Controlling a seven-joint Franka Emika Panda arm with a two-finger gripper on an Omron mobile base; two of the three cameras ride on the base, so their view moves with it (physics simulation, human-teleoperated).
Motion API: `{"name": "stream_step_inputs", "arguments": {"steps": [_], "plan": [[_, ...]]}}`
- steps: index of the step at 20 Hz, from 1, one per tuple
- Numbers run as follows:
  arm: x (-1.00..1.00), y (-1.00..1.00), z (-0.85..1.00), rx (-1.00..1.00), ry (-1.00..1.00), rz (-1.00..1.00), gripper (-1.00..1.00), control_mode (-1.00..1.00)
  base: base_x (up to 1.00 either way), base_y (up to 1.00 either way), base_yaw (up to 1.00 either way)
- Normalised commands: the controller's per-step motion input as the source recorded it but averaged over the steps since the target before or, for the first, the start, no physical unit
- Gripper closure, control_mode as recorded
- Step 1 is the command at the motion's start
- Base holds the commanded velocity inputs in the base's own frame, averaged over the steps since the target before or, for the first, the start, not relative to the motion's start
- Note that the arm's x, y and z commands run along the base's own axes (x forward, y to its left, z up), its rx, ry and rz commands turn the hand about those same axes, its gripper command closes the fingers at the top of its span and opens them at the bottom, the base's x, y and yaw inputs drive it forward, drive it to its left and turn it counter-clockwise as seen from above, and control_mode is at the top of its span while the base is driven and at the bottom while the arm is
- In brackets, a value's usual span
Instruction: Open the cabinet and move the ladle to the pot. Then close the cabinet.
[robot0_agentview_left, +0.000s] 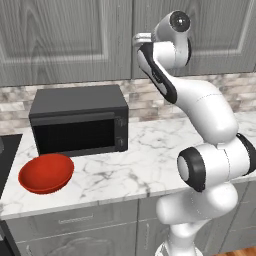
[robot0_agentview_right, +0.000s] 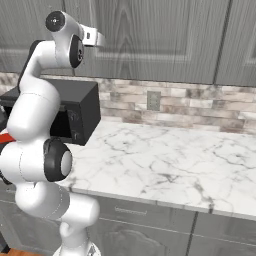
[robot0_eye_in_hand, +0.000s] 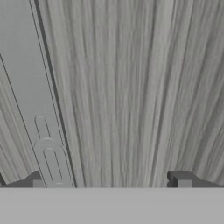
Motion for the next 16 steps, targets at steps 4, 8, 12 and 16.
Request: {"name": "stream_step_inputs", "arguments": {"steps": [4, 8, 12, 16], "plan": [[0.31, 0.0, 0.0, 0.0, 0.0, -0.03, 1.0, -1.0, 0.0, 0.0, 0.0], [0.16, -0.05, 0.0, 0.0, 0.0, -0.07, 1.0, -1.0, 0.0, 0.0, 0.0], [0.01, -0.3, 0.0, 0.0, 0.0, -0.08, 1.0, -1.0, 0.0, 0.0, 0.0], [0.0, -0.43, 0.0, 0.0, 0.0, -0.04, 1.0, -1.0, 0.0, 0.0, 0.0]]}}
